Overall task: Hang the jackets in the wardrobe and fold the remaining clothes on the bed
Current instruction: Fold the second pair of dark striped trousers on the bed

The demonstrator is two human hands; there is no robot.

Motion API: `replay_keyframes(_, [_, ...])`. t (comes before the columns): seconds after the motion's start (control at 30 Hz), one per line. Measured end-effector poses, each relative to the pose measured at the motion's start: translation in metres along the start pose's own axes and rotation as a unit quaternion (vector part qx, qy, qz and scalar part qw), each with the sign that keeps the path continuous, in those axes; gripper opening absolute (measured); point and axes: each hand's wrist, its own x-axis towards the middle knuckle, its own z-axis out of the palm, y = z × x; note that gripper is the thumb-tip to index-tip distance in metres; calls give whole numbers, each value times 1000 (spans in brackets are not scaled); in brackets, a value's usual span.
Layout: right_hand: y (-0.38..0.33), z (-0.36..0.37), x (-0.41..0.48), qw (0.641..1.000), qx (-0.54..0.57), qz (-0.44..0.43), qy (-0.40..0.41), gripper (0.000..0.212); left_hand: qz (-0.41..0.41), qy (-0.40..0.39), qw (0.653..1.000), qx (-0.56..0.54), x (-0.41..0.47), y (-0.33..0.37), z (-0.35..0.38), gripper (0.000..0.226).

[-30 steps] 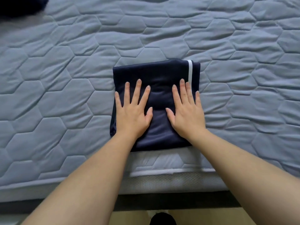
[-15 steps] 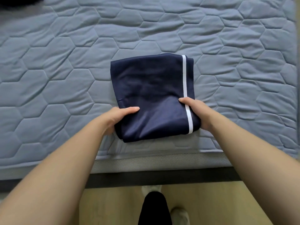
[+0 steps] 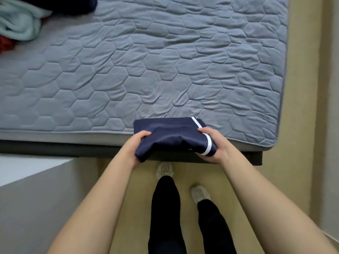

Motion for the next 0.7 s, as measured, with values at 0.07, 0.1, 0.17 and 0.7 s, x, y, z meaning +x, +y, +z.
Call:
replay_keyframes(0.07, [13, 2, -33, 1000, -3, 1, 8, 17, 17, 11, 1000, -9, -44, -20, 2, 24])
replay_keyframes(0.1, [19, 2, -51, 1000, -2, -3, 2, 16, 22, 14, 999, -21, -68, -29, 4, 23])
replay_keyframes(0.17, [29, 1, -89, 1000, -9, -12, -25, 18, 46, 17, 997, -67, -114, -48, 6, 21])
replay_keyframes(0.7, [139, 7, -347, 853, -465, -110, -211, 28, 303, 139, 889, -312, -433, -272, -22, 28])
